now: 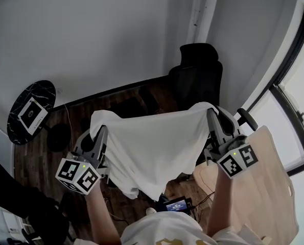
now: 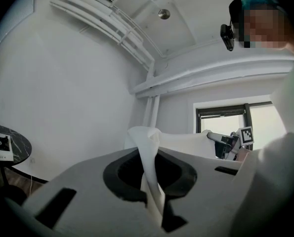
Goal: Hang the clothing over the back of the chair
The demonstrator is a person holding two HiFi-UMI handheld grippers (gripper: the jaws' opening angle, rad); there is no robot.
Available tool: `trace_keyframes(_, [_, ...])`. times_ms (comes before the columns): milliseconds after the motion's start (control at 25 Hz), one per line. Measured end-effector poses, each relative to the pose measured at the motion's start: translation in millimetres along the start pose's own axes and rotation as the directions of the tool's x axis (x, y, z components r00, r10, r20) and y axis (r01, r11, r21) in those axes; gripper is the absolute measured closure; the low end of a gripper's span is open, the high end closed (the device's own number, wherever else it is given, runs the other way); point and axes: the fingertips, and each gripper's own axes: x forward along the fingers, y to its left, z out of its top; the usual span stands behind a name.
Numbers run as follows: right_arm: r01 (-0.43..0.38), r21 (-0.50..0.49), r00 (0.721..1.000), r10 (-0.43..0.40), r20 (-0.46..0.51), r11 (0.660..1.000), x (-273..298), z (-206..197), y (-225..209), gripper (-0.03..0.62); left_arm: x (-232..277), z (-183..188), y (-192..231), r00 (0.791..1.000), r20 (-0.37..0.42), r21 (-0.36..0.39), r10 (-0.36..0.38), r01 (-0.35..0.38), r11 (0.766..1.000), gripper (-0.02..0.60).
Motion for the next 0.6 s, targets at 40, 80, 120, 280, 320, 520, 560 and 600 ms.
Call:
trace_keyframes(40, [-0.003, -0.002, 1.0, 0.003, 0.003, 1.0, 5.4, 0.8, -1.3, 0.556, 3.2, 3.3, 3.6, 1.0, 0.003, 0.001, 0.003, -0.003, 1.0, 0.543])
trace_keyframes(80, [-0.006, -0.003, 1.0, 0.006, 0.005, 1.0, 10.8, 1.1, -2.7, 0.556, 6.5, 6.6, 6.9, 1.0, 0.007, 0.0, 0.006, -0.006, 1.0, 0.541])
trace_keyframes(120, [-0.008, -0.002, 1.0, 0.008, 0.007, 1.0, 16.2, 0.6, -4.7, 0.556, 10.4, 9.7, 9.5, 1.0, 0.012, -0.003, 0.008, -0.008, 1.0, 0.541])
trace_keyframes(280, [-0.002, 0.017, 1.0, 0.002, -0.013, 1.0, 37.1, -12.1, -18.5, 0.556, 32.8, 1.9, 22.2, 1.0, -0.013, 0.008, 0.009, -0.009, 1.0, 0.541])
trace_keyframes(320, [0.0, 0.024, 1.0, 0.001, -0.024, 1.0, 42.4, -18.3, -21.8, 0.557, 37.3, -3.2, 25.9, 1.0, -0.024, 0.005, 0.011, -0.011, 1.0, 0.541])
trace_keyframes(520, [0.004, 0.057, 0.998, 0.0, -0.069, 0.998, 70.5, -51.4, -35.2, 0.556, 55.6, -27.6, 51.2, 0.997, -0.077, -0.018, 0.029, -0.03, 0.999, 0.541])
trace_keyframes(560, [0.004, 0.057, 0.997, 0.0, -0.081, 0.998, 75.4, -59.0, -37.0, 0.556, 58.2, -33.3, 56.3, 0.995, -0.089, -0.022, 0.035, -0.037, 0.999, 0.541])
trace_keyframes(600, [0.005, 0.056, 0.995, 0.0, -0.095, 0.998, 79.8, -66.9, -39.2, 0.556, 61.0, -39.6, 60.7, 0.994, -0.101, -0.024, 0.04, -0.043, 0.999, 0.541])
